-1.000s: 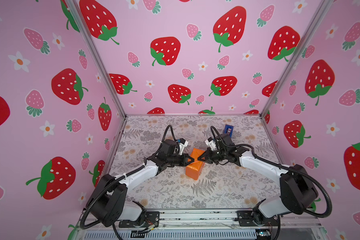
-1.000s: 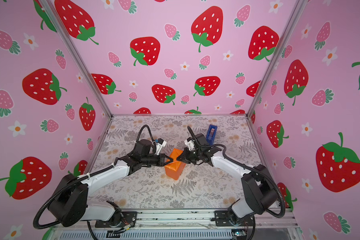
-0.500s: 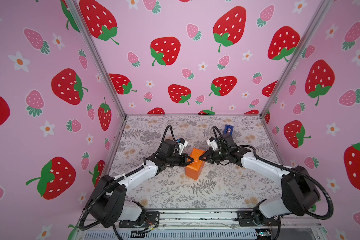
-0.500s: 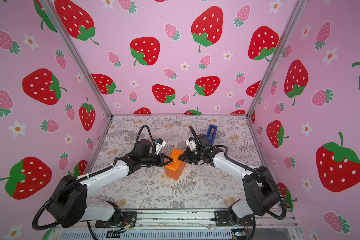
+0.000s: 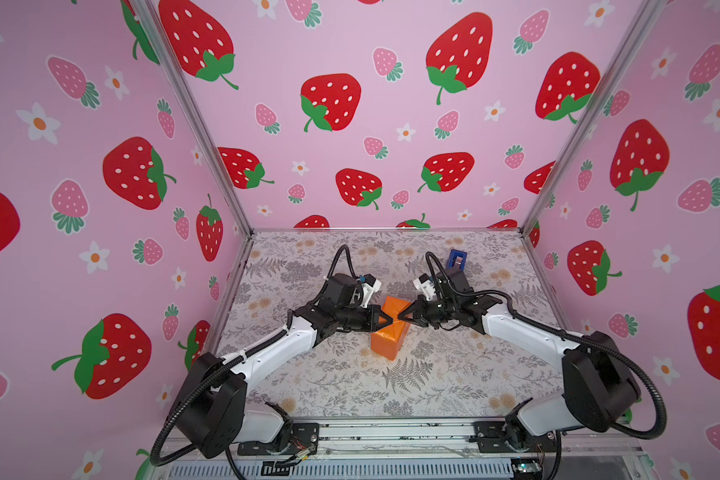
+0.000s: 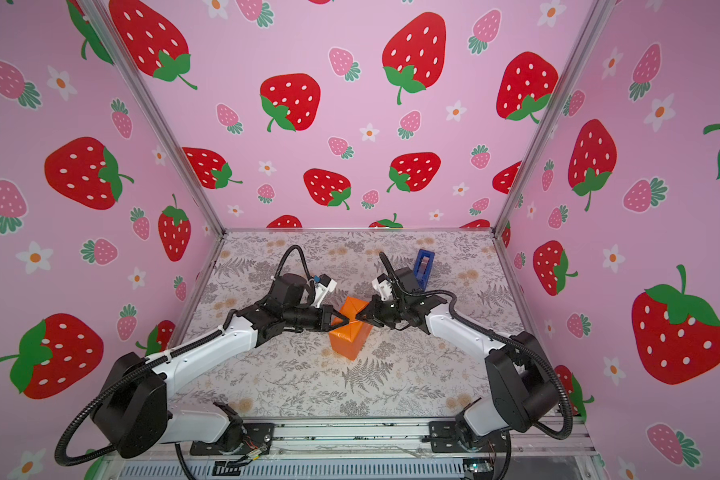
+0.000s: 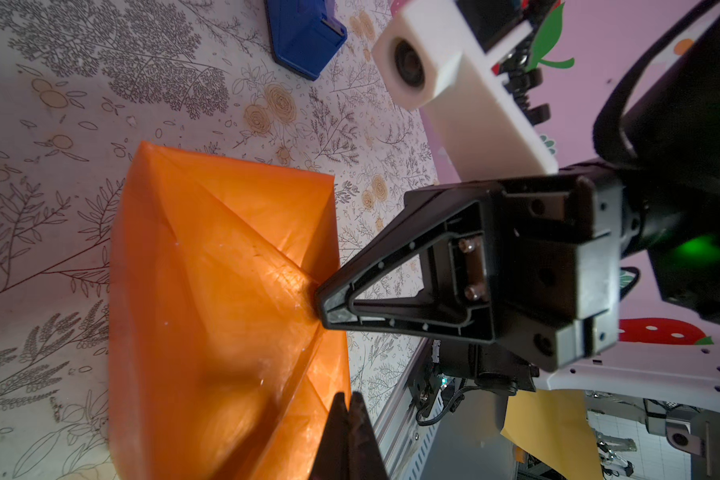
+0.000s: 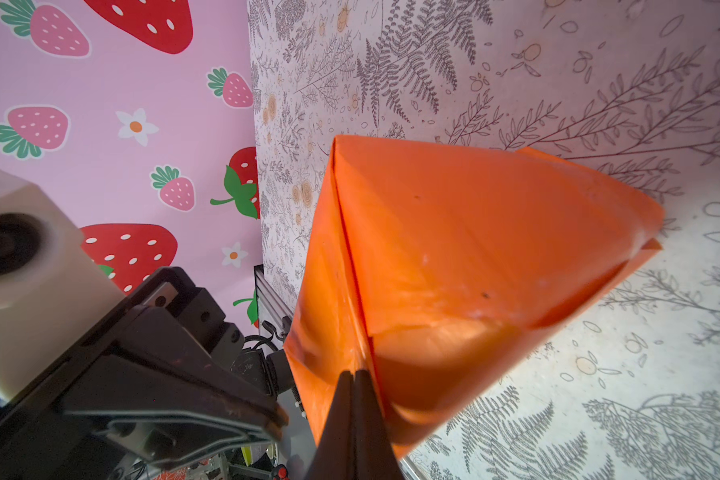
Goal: Wrap the gift box in paper
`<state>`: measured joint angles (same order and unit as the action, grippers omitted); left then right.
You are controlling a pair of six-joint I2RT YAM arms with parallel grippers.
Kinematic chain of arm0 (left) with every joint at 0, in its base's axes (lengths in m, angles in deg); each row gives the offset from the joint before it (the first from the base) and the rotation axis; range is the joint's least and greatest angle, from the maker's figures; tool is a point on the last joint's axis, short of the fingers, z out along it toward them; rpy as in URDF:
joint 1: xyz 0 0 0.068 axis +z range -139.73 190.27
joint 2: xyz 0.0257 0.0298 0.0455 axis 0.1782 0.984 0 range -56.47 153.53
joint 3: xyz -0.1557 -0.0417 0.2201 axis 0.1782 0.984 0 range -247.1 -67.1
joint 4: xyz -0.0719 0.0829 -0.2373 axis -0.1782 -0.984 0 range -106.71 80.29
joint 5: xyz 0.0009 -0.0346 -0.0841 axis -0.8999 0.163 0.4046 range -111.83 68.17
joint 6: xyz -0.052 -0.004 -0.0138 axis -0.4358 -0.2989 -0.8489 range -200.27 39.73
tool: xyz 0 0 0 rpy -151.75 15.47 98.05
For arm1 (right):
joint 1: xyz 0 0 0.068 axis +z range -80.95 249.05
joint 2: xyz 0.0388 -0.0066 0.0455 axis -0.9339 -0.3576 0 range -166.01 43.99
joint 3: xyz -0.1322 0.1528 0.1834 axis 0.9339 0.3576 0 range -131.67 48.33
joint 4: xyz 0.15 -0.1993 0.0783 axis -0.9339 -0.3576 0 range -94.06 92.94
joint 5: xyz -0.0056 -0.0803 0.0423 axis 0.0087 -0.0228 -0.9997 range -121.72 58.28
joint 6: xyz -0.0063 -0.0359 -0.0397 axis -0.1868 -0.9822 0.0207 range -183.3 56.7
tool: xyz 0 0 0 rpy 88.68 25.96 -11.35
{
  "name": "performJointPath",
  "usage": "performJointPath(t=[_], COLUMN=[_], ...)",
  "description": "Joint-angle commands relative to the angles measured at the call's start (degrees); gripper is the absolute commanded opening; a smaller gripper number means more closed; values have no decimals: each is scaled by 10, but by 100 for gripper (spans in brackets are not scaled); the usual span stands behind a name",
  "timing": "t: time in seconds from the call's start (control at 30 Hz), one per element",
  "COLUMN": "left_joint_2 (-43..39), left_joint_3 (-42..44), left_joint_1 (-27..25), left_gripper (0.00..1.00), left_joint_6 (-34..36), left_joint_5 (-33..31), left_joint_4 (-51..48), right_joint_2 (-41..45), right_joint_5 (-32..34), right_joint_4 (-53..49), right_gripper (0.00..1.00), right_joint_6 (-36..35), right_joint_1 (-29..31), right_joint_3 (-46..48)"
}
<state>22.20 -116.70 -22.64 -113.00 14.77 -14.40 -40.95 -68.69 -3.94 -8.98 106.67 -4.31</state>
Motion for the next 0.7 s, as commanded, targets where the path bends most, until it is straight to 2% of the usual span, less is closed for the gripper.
performJointPath(t=[0.0,0.13,0.37,0.6,0.67], left_joint_2=[14,29,50,50,49], left_joint_3=[-32,-36,-13,3,6], left_joint_1=[-2,-4,-6,-6,-6], left_gripper=[0,0,0,0,0], left_joint_6=[0,9,2,10,12], left_joint_5=[-5,-28,-18,-29,-31], left_joint_4=[-17,-29,-9,-28,-31], right_joint_2=[-3,-1,0,11,21], right_joint_5=[26,27,29,32,41], right_joint_4=[-50,-50,-50,-56,-60], right_gripper=[0,0,0,0,3], right_joint_6=[0,1,3,3,0], right_joint_1=[-2,-2,-2,-2,-6], right_joint_3=[22,23,20,11,-3])
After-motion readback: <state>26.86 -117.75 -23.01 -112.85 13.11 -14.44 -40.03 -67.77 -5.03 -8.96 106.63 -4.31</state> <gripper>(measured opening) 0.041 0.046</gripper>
